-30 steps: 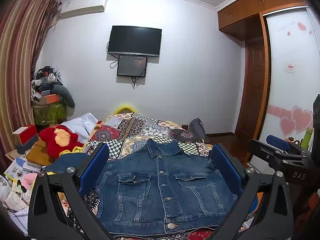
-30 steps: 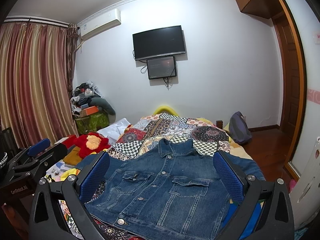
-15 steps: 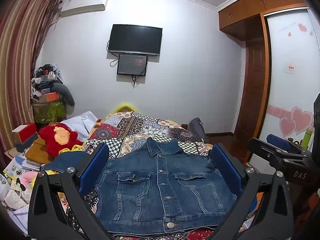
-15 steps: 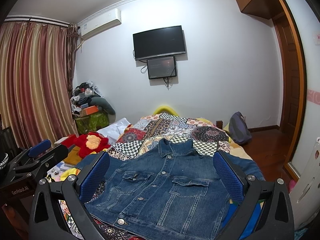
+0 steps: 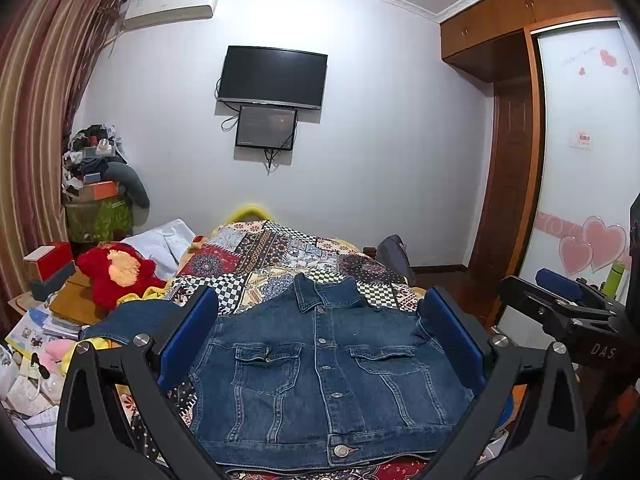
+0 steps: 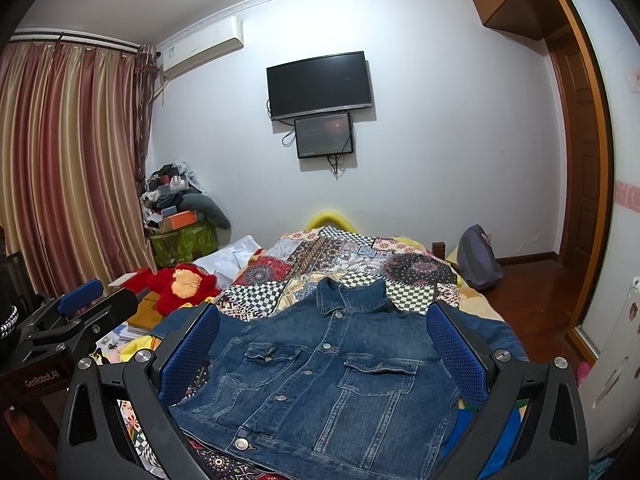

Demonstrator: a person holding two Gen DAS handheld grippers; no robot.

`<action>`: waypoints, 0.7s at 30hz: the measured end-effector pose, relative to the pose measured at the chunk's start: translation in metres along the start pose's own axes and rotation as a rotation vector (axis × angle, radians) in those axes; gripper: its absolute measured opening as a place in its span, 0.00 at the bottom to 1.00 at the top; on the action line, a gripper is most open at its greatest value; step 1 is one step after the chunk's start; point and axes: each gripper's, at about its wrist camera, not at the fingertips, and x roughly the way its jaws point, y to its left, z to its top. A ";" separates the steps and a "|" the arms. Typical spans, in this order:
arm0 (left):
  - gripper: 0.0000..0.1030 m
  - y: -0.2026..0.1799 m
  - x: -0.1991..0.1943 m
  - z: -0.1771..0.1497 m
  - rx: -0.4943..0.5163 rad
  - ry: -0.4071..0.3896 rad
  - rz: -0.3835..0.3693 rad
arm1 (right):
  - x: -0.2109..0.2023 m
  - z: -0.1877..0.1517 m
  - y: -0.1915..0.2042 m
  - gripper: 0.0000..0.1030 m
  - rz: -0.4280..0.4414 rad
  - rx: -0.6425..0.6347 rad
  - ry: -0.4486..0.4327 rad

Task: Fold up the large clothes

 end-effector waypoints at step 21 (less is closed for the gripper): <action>1.00 0.012 0.011 0.002 0.017 -0.005 0.013 | 0.019 0.007 -0.002 1.00 -0.009 -0.007 0.035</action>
